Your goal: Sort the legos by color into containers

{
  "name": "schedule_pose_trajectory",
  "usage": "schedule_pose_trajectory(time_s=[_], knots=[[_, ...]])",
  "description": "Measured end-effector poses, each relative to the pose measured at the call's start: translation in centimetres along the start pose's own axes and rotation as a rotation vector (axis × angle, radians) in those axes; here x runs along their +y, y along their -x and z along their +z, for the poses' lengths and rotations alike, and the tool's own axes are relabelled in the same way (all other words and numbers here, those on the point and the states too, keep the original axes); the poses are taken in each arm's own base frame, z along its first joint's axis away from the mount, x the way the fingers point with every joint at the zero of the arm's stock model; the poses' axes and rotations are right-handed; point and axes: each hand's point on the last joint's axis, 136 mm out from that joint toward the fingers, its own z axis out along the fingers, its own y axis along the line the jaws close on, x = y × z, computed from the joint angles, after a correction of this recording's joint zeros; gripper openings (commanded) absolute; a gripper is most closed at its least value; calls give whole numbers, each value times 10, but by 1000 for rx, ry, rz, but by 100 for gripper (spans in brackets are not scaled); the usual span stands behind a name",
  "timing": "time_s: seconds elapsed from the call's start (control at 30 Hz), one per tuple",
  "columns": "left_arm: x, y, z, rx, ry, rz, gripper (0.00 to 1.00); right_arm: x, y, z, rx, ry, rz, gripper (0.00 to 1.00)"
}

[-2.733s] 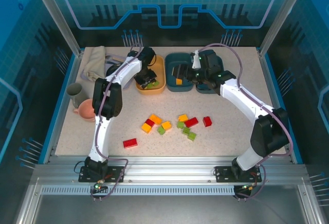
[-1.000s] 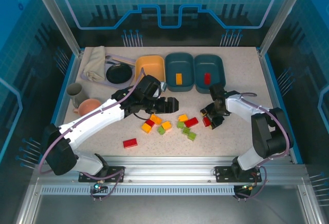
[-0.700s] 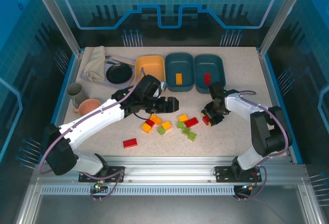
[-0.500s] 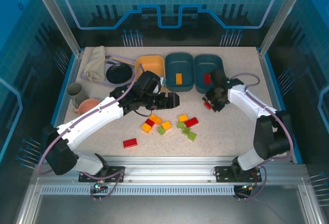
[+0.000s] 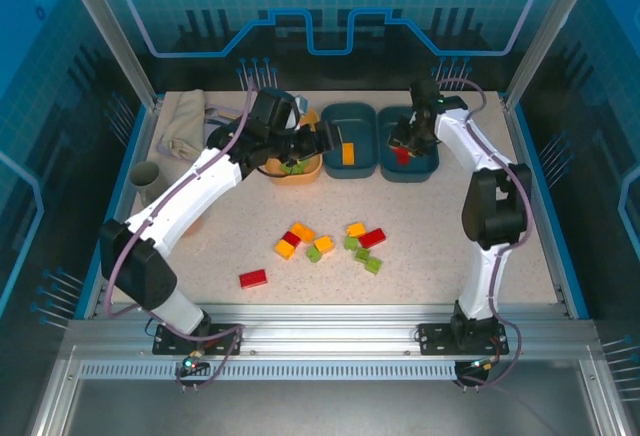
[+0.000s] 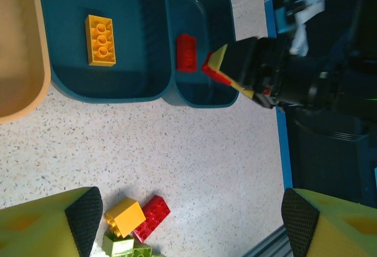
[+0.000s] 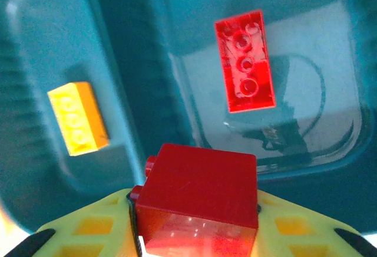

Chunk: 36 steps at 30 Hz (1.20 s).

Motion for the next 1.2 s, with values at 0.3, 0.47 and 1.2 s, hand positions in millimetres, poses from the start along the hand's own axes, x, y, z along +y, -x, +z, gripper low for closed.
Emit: schedule_pose_trajectory(time_s=[0.3, 0.47, 1.2], knots=[[-4, 8, 9, 3, -12, -27, 83, -19, -8, 46, 163, -38, -7, 37], [-4, 8, 9, 4, -12, -27, 83, -20, -14, 51, 198, -39, -7, 46], [35, -28, -35, 15, 134, -121, 83, 36, -1, -58, -77, 53, -247, 61]])
